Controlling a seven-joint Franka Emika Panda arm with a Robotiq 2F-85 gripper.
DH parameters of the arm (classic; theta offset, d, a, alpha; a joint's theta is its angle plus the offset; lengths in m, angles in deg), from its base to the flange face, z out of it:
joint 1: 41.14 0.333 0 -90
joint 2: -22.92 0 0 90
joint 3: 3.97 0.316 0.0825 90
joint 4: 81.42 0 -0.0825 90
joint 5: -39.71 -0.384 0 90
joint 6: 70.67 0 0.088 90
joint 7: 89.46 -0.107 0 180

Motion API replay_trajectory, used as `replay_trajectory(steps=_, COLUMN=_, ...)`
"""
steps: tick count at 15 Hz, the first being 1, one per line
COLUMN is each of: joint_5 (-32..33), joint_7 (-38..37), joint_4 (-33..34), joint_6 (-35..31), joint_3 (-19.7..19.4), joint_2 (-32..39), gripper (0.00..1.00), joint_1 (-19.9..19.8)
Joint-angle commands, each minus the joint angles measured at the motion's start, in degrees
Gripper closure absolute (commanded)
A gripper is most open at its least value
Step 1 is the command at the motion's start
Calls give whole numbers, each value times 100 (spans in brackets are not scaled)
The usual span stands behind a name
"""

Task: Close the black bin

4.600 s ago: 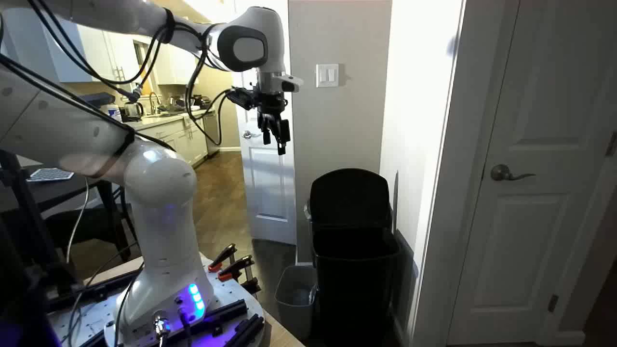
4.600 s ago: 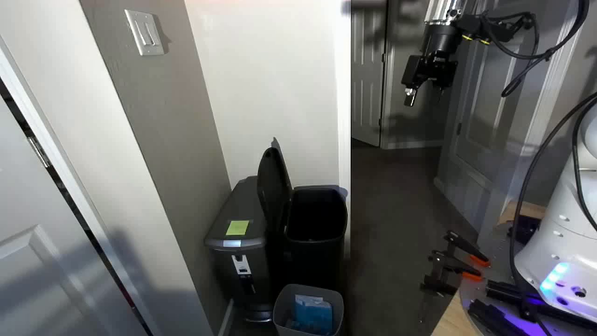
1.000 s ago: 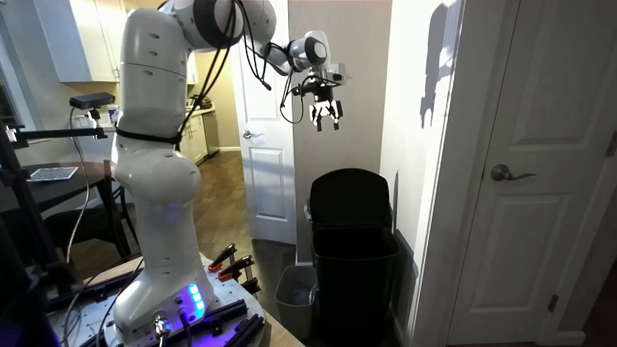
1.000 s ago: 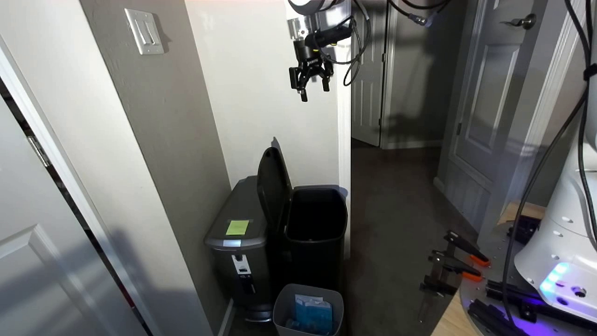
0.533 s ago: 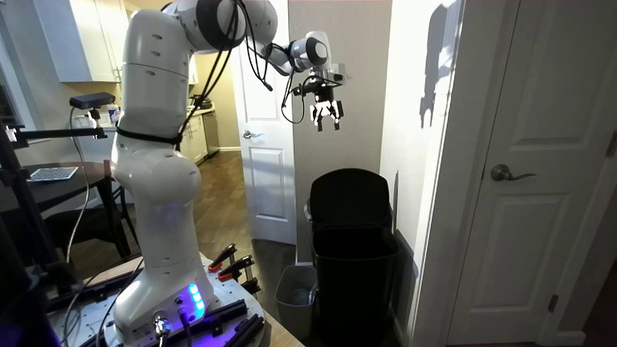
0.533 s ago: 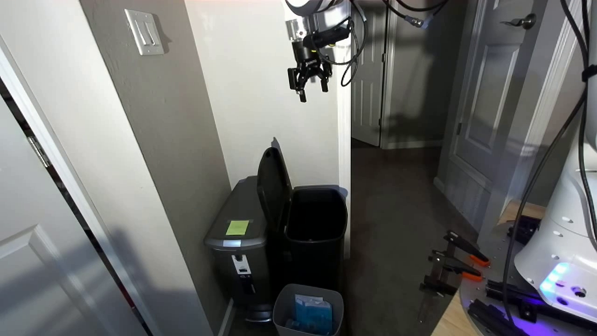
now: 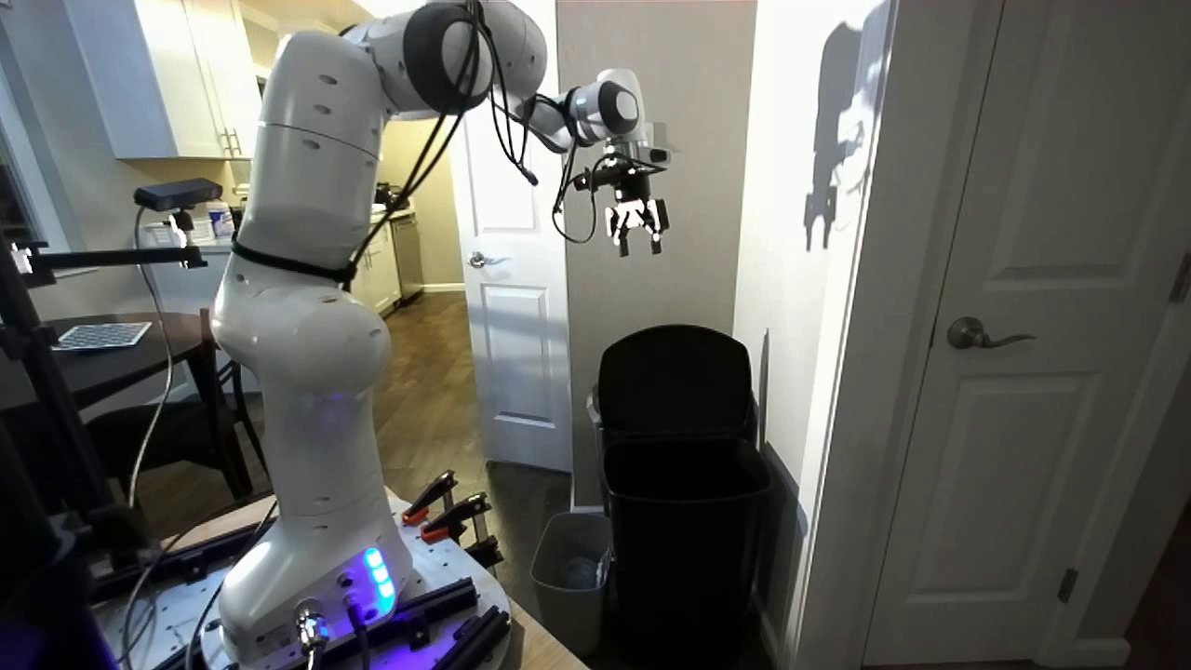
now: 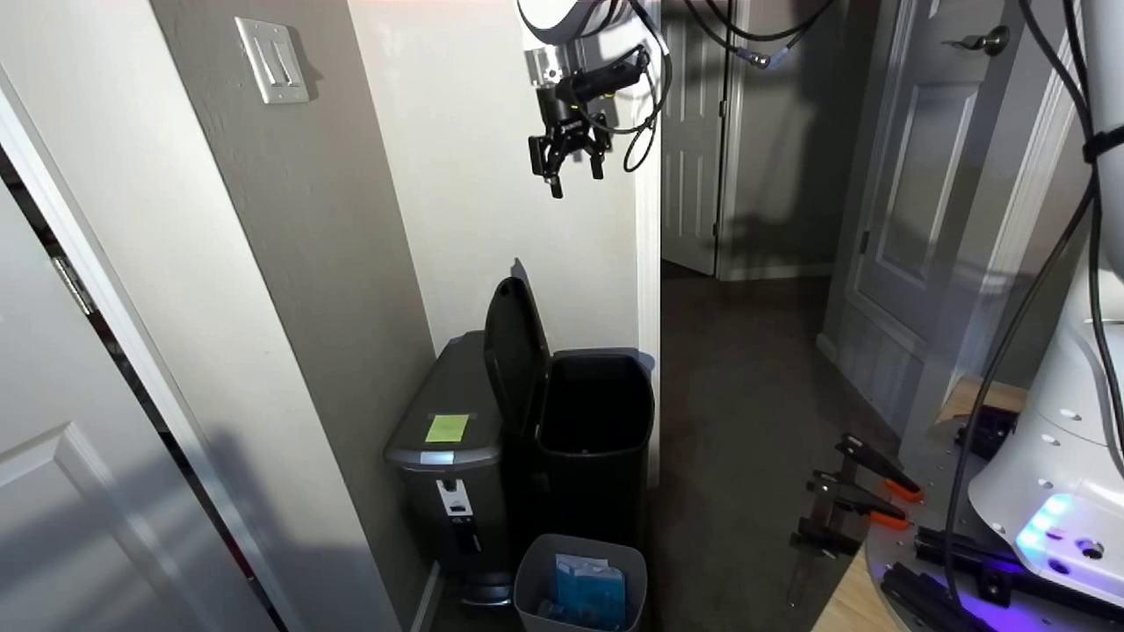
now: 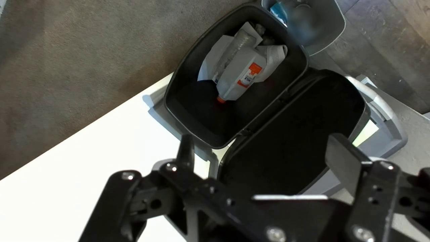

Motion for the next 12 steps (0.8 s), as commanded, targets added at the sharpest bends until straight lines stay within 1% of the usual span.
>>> replay_trajectory(steps=1, joint_5=-61, joint_7=134, joint_4=1024, joint_6=297, joint_3=-110, joint_2=775, gripper=0, joint_1=195)
replay_trajectory(steps=6, joint_5=-182, joint_7=200, joint_4=2204, joint_6=578, joint_3=-181, joint_2=1722, gripper=0, joint_1=335)
replay_trajectory(steps=12, joint_5=-214, joint_7=167, joint_4=3592, joint_6=1217, joint_3=-249, joint_2=2759, gripper=0, joint_1=532)
